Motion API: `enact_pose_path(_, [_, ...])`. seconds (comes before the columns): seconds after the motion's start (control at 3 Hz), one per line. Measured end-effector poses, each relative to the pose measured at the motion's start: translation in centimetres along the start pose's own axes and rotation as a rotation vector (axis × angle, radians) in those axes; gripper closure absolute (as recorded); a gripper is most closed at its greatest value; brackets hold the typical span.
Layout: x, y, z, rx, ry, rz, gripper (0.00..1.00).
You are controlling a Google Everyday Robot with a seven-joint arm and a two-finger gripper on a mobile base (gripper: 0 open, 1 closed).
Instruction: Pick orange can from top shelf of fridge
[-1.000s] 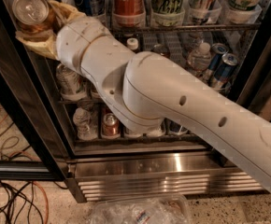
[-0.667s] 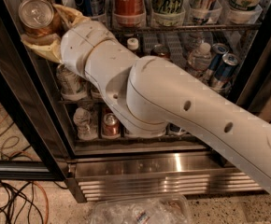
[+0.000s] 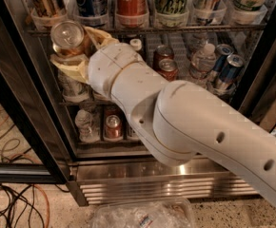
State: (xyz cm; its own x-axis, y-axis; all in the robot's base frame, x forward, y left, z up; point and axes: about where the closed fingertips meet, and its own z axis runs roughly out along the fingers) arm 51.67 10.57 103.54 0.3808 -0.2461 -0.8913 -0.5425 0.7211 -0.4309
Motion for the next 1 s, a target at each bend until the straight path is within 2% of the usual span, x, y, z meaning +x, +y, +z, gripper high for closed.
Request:
enact_pose_path(0.33, [0.7, -0.1, -2.5, 0.005, 0.029, 0.022, 1.0])
enact_pose_path(0.67, [0.8, -0.2, -4.8, -0.015, 0.048, 0.043, 1.0])
enact_pose_path(1.0, [0.4, 0.3, -6.5, -0.064, 0.049, 0.063, 1.0])
